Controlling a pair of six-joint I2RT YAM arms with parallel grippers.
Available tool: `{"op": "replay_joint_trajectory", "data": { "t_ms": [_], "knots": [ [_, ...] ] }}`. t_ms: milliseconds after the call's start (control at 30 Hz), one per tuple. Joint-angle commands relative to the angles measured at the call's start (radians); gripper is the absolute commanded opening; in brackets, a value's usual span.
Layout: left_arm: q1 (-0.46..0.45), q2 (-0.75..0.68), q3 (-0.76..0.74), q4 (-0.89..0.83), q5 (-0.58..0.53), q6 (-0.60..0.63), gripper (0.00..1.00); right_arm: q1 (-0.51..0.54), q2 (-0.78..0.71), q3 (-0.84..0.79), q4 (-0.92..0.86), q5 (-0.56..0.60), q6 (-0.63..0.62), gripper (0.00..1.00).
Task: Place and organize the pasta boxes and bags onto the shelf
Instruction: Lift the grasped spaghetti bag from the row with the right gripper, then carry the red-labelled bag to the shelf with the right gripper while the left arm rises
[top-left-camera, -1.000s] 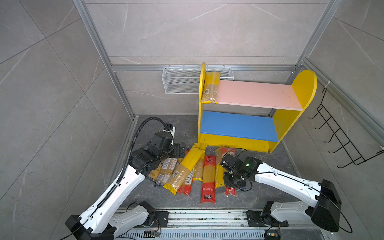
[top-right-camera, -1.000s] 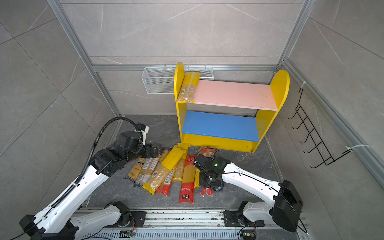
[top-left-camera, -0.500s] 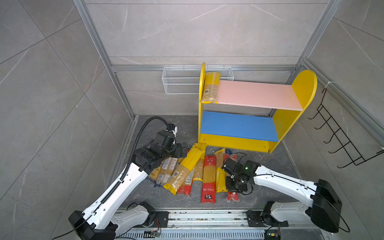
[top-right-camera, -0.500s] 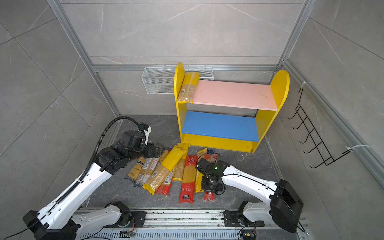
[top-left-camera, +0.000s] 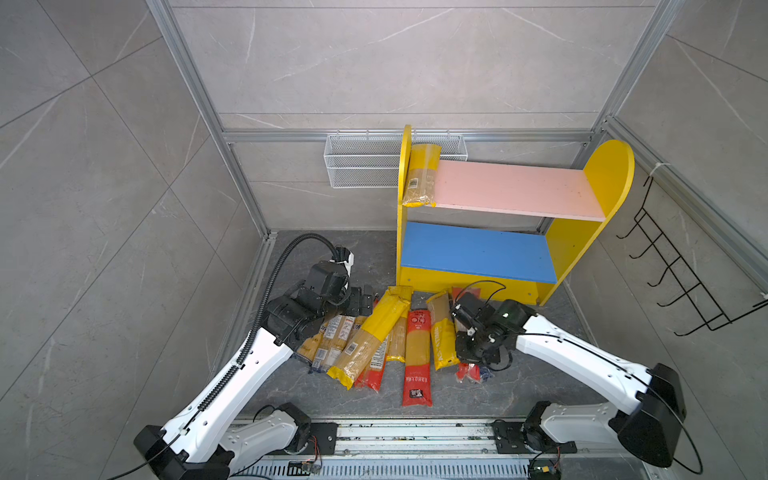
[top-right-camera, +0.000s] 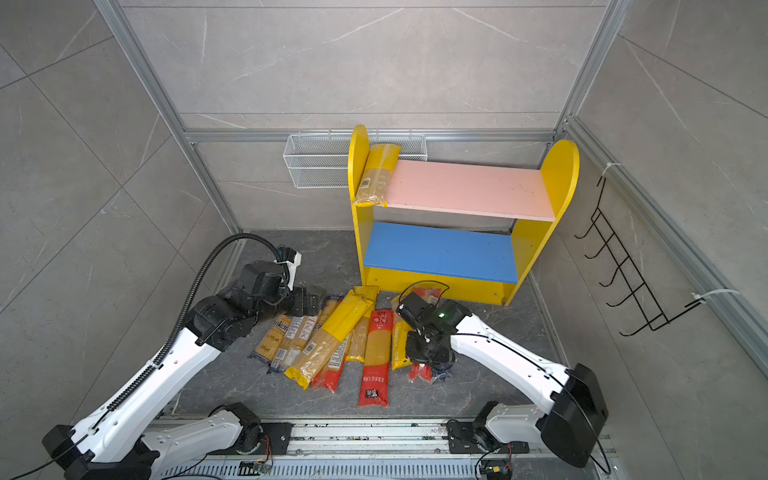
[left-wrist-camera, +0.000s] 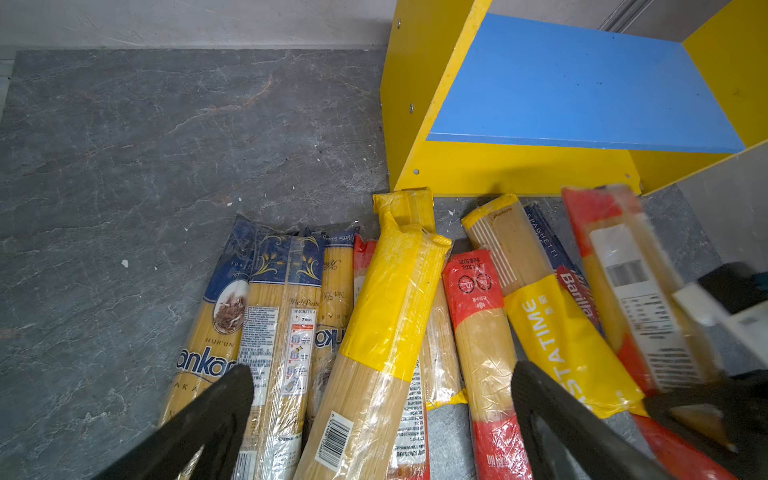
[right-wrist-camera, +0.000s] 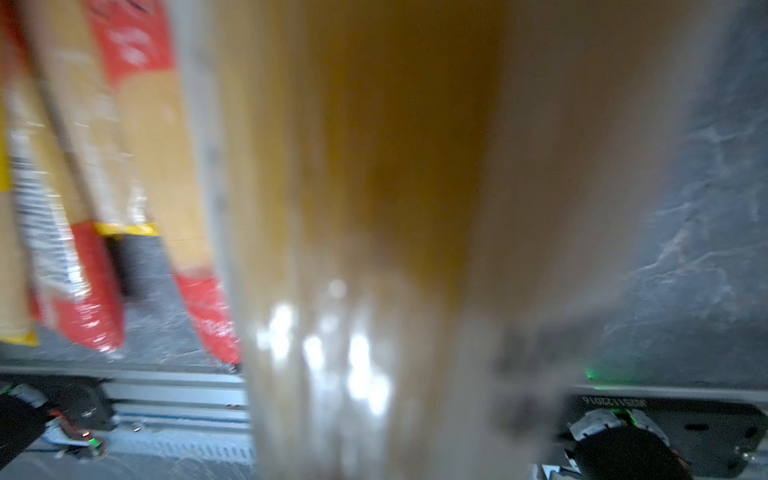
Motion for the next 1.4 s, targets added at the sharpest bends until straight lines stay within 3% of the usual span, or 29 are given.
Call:
{"op": "replay_joint_trajectory", "data": {
  "t_ms": [0,100,167,233,367,633,900,1200,1367],
  "knots": [
    [-0.002,0.001,0.008,0.018,-0.01,0.041,1.0,-0.001,-0.041,0.02,-0.07,0.102,-0.04,0.36],
    [-0.001,0.011,0.006,0.027,-0.003,0.046,1.0,-0.002,-0.014,-0.044,-0.012,0.06,-0.023,0.0],
    [-0.001,0.014,0.009,0.032,-0.001,0.052,1.0,-0.003,-0.014,-0.032,-0.02,0.055,0.012,0.0],
    [-0.001,0.018,0.02,0.025,-0.002,0.063,1.0,0.056,-0.03,0.108,-0.091,0.126,0.039,0.0],
    [0.0,0.027,0.033,0.028,-0.005,0.088,1.0,0.066,-0.036,0.27,-0.173,0.208,-0.039,0.0],
    [0.0,0.043,0.047,0.041,-0.01,0.102,1.0,0.066,-0.064,0.46,-0.283,0.199,-0.116,0.0],
    [0.001,0.068,0.088,0.041,-0.011,0.125,1.0,0.066,-0.01,0.839,-0.38,0.206,-0.173,0.0],
    [0.002,0.054,0.102,0.028,-0.039,0.135,1.0,0.065,0.115,1.166,-0.362,0.229,-0.24,0.0],
    [0.001,0.051,0.11,0.023,-0.048,0.143,1.0,0.056,0.179,1.268,-0.289,0.294,-0.279,0.0]
  ]
}}
